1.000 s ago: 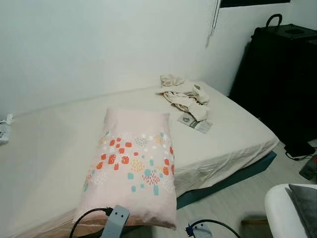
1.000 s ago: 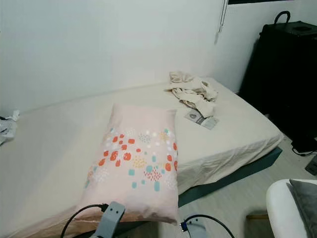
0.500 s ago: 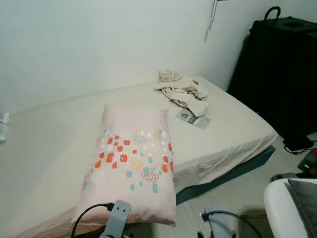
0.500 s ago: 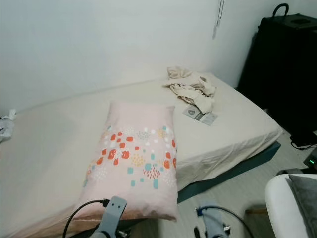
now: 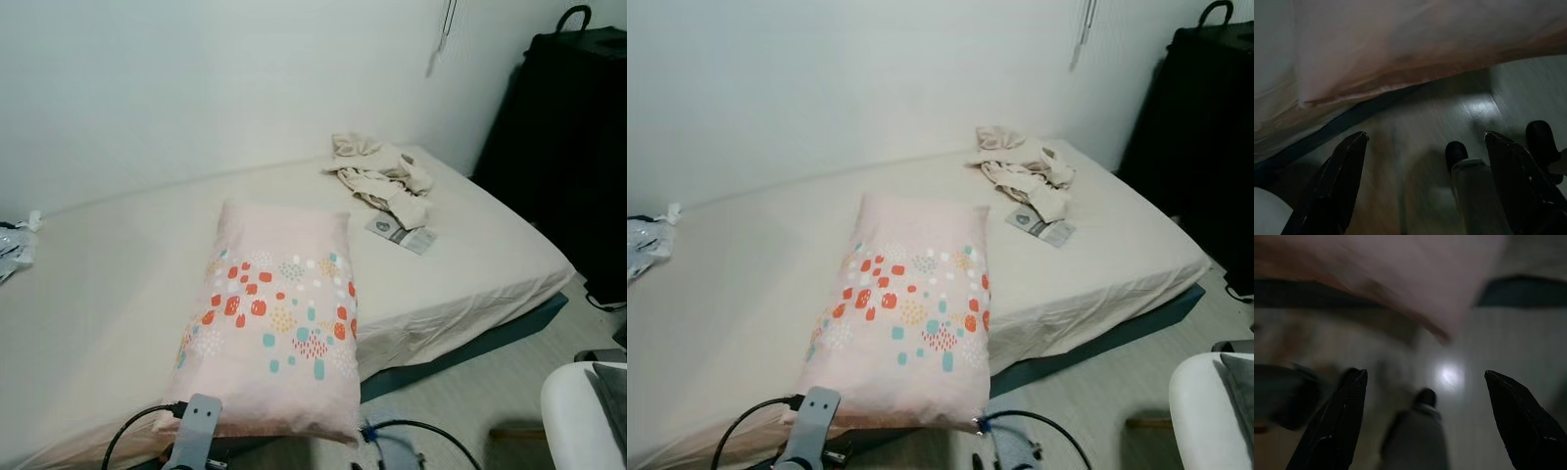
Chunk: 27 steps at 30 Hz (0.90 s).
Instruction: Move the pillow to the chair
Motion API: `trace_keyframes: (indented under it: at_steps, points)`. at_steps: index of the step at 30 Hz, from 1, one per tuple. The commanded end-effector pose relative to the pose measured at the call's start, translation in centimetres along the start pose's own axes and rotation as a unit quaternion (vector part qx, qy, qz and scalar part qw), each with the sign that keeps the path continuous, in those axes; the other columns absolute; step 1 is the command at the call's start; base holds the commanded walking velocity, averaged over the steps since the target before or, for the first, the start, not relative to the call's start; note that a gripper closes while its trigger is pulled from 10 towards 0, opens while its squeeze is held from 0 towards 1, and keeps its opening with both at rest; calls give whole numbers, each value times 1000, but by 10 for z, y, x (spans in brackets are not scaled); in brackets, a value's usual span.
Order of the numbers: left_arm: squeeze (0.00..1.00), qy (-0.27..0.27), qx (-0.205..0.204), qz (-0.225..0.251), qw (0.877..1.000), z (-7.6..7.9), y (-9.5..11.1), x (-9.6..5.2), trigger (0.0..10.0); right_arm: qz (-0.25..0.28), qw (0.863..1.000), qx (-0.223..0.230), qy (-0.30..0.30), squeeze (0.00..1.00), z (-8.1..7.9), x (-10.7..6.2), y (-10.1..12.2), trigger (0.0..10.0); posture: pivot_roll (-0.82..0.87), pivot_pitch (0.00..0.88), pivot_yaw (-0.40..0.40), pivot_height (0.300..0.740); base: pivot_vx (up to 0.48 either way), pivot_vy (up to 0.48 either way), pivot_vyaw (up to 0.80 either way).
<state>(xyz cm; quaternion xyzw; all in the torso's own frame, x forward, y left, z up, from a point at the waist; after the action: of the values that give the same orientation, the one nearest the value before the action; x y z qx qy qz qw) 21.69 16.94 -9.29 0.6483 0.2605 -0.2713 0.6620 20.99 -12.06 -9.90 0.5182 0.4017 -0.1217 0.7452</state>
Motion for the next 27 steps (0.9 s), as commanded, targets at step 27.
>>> trace_keyframes:
  at_steps: [27]
  points:
    - [0, -59, 40, 69, 995, 36, 47, 9, 10000, 85, 985, 48, -145, 0, 81, -2, 59, 10000, -85, 90, 24, 740, 0, 0, 0]
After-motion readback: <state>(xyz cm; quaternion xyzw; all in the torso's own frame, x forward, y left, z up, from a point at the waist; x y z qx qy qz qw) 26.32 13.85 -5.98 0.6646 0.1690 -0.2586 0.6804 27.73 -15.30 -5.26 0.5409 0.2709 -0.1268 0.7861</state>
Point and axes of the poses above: a point about 5 cm out from each wrist's last joint towards the gripper, its own x axis pointing out of the wrist towards the gripper, its own y axis along the axis of the wrist's last joint, z = x × y, the point moved 3 cm from there along x, pointing out of the wrist towards the gripper, and after that the axes turned 11 degrees about -x, right-handed, at the moved point
